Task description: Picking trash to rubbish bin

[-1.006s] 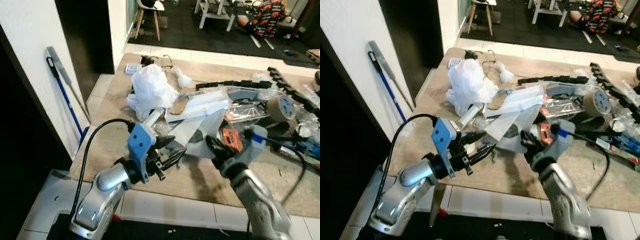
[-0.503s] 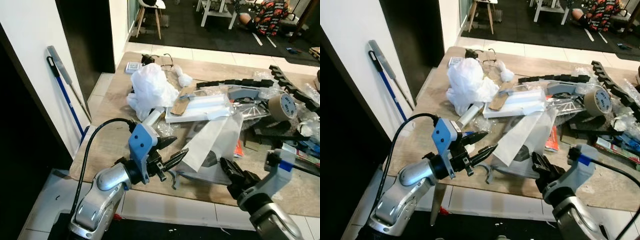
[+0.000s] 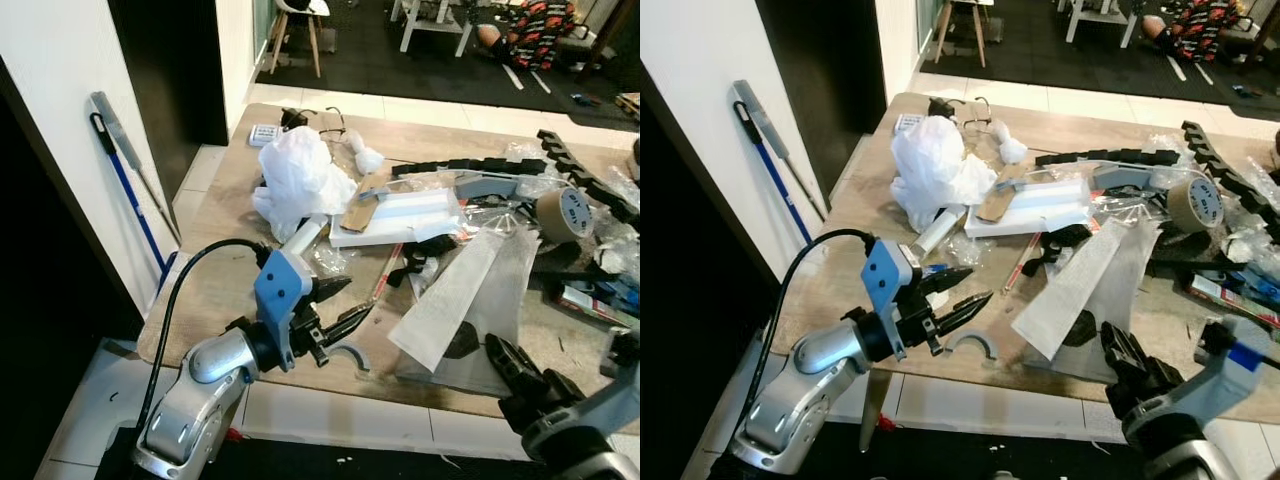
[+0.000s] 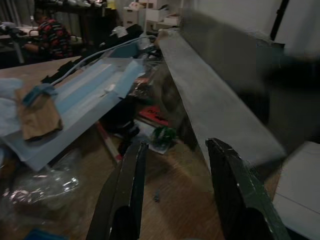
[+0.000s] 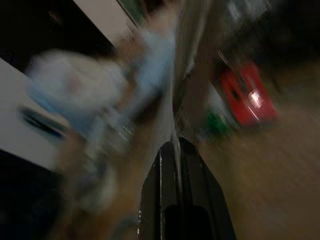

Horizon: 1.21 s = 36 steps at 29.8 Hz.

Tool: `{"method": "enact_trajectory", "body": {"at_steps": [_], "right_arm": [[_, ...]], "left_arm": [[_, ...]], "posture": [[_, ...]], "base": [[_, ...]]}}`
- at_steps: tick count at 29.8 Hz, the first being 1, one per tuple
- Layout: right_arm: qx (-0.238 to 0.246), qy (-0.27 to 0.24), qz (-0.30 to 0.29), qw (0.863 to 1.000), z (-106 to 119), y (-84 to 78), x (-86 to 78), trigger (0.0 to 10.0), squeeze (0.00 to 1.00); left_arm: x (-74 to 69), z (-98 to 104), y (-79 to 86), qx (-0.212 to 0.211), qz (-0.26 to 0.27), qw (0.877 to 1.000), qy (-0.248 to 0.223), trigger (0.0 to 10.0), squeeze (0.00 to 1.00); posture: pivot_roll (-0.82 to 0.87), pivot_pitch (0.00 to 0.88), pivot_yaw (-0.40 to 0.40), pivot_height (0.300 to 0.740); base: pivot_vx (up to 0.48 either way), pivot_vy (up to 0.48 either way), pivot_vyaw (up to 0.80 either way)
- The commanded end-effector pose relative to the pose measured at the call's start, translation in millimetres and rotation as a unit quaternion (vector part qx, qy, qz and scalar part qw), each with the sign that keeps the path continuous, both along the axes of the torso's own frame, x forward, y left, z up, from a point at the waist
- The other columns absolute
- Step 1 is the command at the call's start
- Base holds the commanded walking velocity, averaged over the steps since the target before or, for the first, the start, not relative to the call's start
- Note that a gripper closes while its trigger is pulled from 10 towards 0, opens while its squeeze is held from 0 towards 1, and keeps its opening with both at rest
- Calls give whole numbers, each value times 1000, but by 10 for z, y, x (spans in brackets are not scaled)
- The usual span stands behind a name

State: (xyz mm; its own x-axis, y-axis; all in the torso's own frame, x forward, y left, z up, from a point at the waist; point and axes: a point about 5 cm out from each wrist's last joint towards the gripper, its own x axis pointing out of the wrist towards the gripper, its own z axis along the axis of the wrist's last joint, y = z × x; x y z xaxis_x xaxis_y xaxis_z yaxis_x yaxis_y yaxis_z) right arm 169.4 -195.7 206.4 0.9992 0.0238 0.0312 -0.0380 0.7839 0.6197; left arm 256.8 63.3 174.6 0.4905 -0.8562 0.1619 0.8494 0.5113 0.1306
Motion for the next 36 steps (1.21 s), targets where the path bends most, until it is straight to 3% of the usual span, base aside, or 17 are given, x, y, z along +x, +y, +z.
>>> {"method": "enact_trajectory", "body": {"at_steps": [1,3,4,7,9,11,16,21,22,26,29,33,34,36], "right_arm": [[6,-11,-7,1000,57,-3,-40,0,0],[22,-82,4,996,343,21,135,0,0],[22,-82,4,996,343,21,135,0,0],[-36,-149,19,988,645,40,417,0,0],[-36,-149,19,988,645,40,417,0,0],[-102,-176,51,978,784,116,539,0,0],[-110,-195,88,971,915,219,624,0,0],[-124,-203,83,968,942,276,754,0,0],[-154,-204,72,964,919,267,806,0,0],[-195,-205,58,957,872,261,881,0,0],[-227,-210,31,950,801,232,1004,0,0],[-255,-209,25,944,752,238,1071,0,0],[-283,-212,32,935,723,286,1123,745,0],[-292,-215,35,931,708,303,1143,745,0]], "left_arm": [[-32,5,-14,3,-11,1000,0,10000,0],[-23,6,-37,1,-14,1000,0,10000,0],[-23,6,-37,1,-14,1000,0,10000,0],[2,16,-55,-3,-8,1000,-4,10000,0],[2,16,-55,-3,-8,1000,-4,10000,0],[6,18,-50,-6,-1,1000,-4,10000,0],[5,28,-35,-9,3,1000,-5,10000,0],[64,58,21,-27,40,999,-9,10000,0],[112,58,42,-28,67,997,-9,10000,0],[186,55,94,-28,113,993,-17,10000,0],[360,44,330,-27,239,970,-25,10000,0],[394,55,436,-46,266,963,-12,10000,0],[381,52,479,-51,267,962,-8,10000,0],[380,45,486,-50,269,962,-10,10000,0]], "posture": [[-103,142,-27,740],[-105,140,-24,740],[-105,140,-24,740],[-101,137,-36,740],[-101,137,-36,740],[-92,135,-43,740],[-79,128,-54,740],[-76,122,-57,740],[-69,116,-54,740],[-67,109,-51,740],[-63,99,-45,740],[-56,91,-46,740],[-53,85,-47,740],[-53,85,-47,740]], "base": [[0,0,0],[0,0,0],[0,0,0],[0,0,0],[0,0,0],[0,0,0],[0,0,0],[0,0,0],[0,0,0],[0,0,0],[0,0,0],[0,0,0],[0,0,0],[0,0,0]]}}
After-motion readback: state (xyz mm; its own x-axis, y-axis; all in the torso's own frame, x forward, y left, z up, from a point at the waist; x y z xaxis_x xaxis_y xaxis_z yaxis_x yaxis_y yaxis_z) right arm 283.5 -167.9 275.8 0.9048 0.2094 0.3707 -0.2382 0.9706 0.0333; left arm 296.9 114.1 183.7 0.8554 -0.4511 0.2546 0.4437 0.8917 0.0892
